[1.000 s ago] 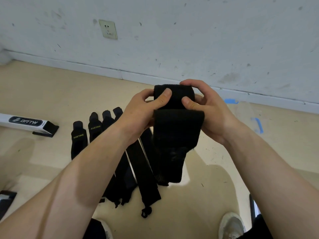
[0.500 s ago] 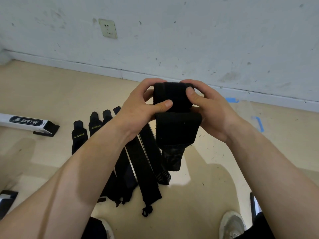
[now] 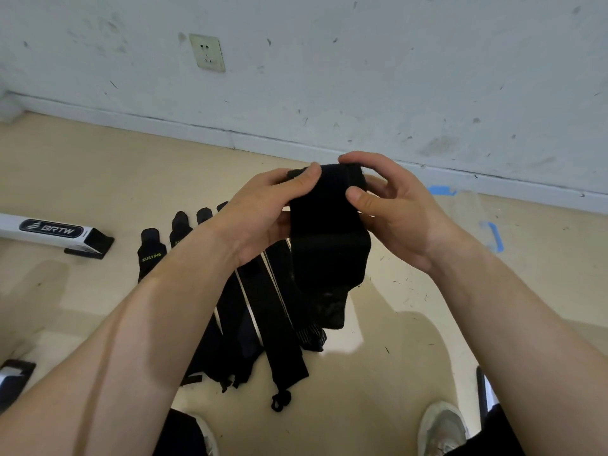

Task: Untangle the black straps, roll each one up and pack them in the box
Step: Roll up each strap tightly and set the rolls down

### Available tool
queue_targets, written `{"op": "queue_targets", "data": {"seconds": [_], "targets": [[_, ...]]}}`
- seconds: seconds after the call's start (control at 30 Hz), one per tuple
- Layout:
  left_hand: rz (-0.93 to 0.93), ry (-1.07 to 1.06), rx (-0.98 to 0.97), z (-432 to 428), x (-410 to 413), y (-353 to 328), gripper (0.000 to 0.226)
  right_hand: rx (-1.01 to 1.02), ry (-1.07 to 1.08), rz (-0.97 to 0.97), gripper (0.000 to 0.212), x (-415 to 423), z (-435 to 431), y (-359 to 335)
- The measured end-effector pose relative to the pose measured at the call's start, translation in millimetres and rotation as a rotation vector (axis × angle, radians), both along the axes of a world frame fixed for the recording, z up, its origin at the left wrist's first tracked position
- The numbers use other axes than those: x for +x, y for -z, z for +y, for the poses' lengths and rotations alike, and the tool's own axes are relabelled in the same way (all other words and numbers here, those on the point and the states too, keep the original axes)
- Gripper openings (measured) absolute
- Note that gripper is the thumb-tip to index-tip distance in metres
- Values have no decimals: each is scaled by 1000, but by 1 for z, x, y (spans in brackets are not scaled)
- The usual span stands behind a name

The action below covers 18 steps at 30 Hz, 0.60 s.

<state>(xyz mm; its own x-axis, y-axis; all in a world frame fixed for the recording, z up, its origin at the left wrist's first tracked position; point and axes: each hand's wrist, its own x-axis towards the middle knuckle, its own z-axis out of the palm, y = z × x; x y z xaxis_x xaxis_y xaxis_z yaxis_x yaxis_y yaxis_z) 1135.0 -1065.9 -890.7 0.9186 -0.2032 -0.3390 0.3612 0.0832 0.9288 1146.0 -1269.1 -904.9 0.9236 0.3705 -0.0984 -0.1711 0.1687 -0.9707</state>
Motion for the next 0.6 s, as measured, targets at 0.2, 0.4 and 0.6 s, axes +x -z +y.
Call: {"op": "queue_targets", "data": {"seconds": [0.2,0.4,0.6], "targets": [[-84,-37,-34,2,0,1,34,-84,-7,128,39,1,0,-8],[-146,-65,-23,0,1,6,46,-252,9,107,34,0,5,-5],[-89,-24,50,-1,0,5,49,-147,40,79,31,1,3,-2]]}}
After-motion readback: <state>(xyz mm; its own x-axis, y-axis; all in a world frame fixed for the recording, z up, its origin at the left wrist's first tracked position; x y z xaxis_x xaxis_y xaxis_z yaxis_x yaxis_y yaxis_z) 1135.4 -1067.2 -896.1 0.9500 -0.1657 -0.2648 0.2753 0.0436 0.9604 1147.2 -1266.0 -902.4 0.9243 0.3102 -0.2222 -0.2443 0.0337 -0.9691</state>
